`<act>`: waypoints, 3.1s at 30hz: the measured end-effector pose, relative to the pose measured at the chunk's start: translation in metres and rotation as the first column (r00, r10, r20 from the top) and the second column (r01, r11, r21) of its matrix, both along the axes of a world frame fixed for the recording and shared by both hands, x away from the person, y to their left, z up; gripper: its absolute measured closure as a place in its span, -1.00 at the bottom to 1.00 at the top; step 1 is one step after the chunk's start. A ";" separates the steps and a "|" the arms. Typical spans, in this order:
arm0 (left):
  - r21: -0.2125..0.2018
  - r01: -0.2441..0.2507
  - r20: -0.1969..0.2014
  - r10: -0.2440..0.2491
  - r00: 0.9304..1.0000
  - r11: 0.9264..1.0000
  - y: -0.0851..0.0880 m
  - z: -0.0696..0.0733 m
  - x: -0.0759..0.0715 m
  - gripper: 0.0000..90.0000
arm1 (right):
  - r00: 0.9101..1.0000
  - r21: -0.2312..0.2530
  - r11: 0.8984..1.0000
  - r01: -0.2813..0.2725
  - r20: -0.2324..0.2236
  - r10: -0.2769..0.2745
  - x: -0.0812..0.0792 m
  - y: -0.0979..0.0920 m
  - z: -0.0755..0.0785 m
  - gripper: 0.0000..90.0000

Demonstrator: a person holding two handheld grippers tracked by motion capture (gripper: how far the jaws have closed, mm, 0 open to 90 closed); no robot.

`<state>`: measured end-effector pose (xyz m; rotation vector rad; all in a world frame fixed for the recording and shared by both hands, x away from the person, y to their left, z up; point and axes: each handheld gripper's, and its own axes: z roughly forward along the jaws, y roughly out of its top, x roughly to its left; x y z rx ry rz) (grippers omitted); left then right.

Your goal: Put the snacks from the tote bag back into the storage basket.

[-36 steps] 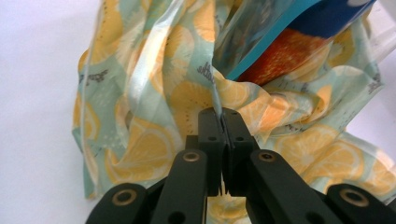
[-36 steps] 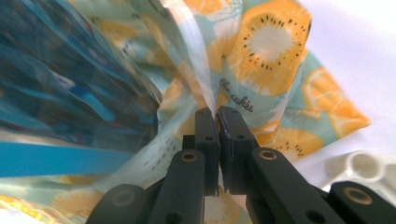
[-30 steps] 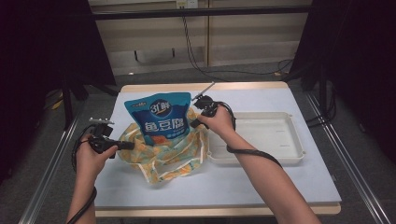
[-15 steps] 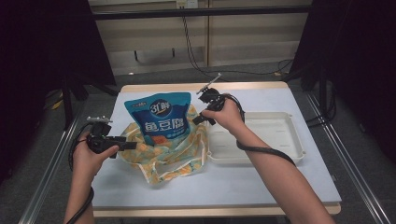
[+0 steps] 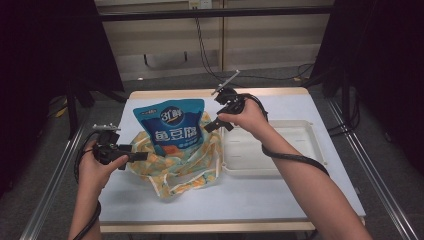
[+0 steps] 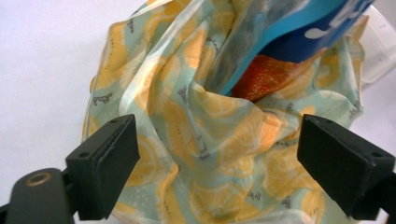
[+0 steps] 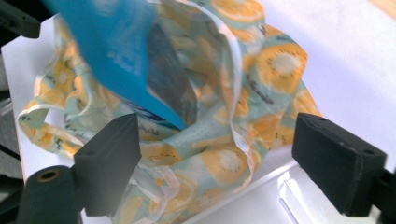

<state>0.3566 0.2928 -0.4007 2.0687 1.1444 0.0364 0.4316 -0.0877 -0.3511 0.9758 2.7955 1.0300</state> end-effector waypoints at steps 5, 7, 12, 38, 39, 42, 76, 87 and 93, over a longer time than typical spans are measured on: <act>0.011 0.005 -0.011 -0.005 1.000 1.000 0.000 -0.003 -0.002 -0.77 | 0.999 0.011 0.999 -0.037 0.037 0.036 -0.003 0.005 0.008 -0.79; 0.007 0.004 -0.008 -0.004 1.000 1.000 -0.001 -0.003 -0.002 -0.77 | 0.997 0.015 0.998 -0.059 0.052 0.058 -0.003 0.007 0.011 -0.84; 0.019 0.006 -0.011 -0.005 1.000 1.000 -0.004 -0.004 -0.002 -0.79 | 0.993 0.038 0.994 -0.099 0.067 0.096 -0.003 0.007 0.019 -0.92; 0.009 0.026 -0.007 -0.026 1.000 1.000 -0.008 0.001 -0.001 -0.80 | 0.970 0.037 0.977 -0.212 0.134 0.205 -0.002 0.041 0.061 -0.75; 0.011 0.031 -0.008 -0.031 0.999 0.999 -0.007 0.001 -0.001 -0.80 | 0.967 0.036 0.975 -0.220 0.137 0.213 -0.002 0.042 0.063 -0.73; 0.007 0.027 -0.005 -0.027 1.000 1.000 -0.007 0.001 -0.002 -0.80 | 0.968 0.046 0.974 -0.222 0.132 0.215 -0.002 0.045 0.067 -0.71; 0.017 0.044 -0.018 -0.043 0.999 0.999 -0.009 -0.002 -0.001 -0.77 | 0.961 -0.020 0.963 -0.267 0.061 0.268 0.018 0.076 0.067 -0.12; 0.021 0.048 -0.024 -0.047 0.999 0.999 -0.011 -0.003 -0.001 -0.76 | 0.951 -0.072 0.949 -0.307 0.013 0.309 0.016 0.087 0.065 0.28; 0.023 0.054 -0.024 -0.053 0.998 0.998 -0.013 -0.002 -0.001 -0.76 | 0.945 -0.096 0.941 -0.325 -0.009 0.326 0.015 0.092 0.065 0.42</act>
